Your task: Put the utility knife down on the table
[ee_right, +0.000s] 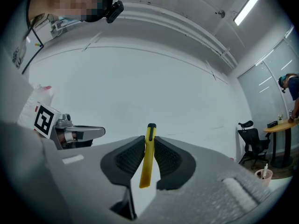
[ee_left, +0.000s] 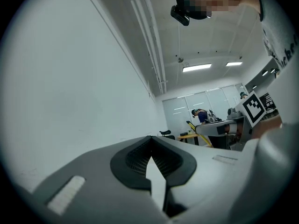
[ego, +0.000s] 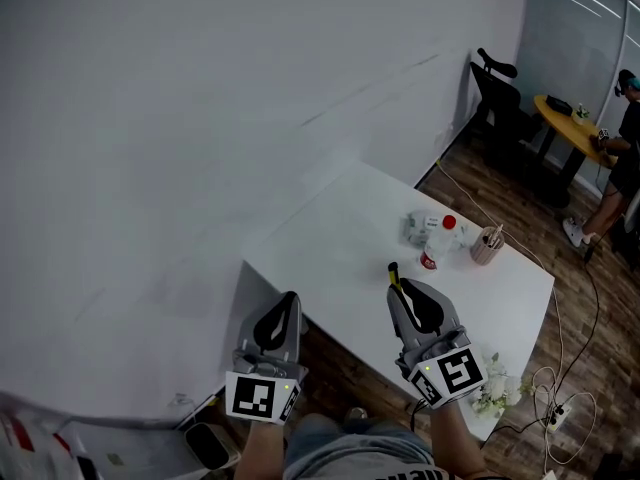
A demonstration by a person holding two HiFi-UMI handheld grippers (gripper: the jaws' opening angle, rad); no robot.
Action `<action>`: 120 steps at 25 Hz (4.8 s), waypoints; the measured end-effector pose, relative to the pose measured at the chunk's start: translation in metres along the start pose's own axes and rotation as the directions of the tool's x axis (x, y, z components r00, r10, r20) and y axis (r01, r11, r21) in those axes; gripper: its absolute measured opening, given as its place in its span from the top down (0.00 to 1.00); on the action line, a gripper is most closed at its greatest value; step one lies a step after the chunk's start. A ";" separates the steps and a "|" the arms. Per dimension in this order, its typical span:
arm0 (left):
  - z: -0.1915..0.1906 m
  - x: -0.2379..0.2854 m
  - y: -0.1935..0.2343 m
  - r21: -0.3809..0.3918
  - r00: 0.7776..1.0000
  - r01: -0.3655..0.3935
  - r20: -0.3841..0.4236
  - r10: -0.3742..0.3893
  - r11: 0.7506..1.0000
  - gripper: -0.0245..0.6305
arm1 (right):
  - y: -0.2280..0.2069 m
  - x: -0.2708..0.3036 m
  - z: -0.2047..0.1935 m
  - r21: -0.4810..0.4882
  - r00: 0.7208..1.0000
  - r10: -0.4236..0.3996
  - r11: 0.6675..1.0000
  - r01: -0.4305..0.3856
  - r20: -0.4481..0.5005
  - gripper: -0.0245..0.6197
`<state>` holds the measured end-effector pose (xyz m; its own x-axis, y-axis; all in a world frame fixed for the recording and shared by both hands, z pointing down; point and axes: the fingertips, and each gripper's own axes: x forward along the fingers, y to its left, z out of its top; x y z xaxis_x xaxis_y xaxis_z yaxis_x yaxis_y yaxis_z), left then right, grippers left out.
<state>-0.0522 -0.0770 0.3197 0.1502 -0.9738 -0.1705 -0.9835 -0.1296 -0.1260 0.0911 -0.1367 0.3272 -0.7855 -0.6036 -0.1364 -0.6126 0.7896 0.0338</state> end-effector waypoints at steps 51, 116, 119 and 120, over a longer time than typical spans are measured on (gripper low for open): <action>-0.054 0.107 0.099 -0.065 0.983 0.176 -0.049 -0.179 0.982 0.94 | -0.035 0.129 -0.095 0.101 0.962 -0.149 0.979 0.175 -0.228 0.86; -0.130 0.141 0.168 -0.165 0.948 0.258 -0.147 -0.282 0.952 0.94 | -0.026 0.127 -0.336 0.088 0.598 -0.188 0.911 0.402 -0.779 0.86; -0.132 0.142 0.168 -0.165 0.948 0.259 -0.147 -0.283 0.952 0.94 | -0.026 0.126 -0.340 0.080 0.581 -0.189 0.911 0.405 -0.792 0.86; -0.133 0.142 0.168 -0.166 0.948 0.258 -0.149 -0.282 0.952 0.94 | -0.026 0.126 -0.341 0.079 0.576 -0.188 0.910 0.406 -0.796 0.86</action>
<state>-0.2096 -0.2621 0.4038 0.4050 -0.9141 0.0199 -0.9143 -0.4051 -0.0021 -0.0210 -0.2710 0.6471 -0.4065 -0.5839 0.7027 -0.8700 0.4823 -0.1024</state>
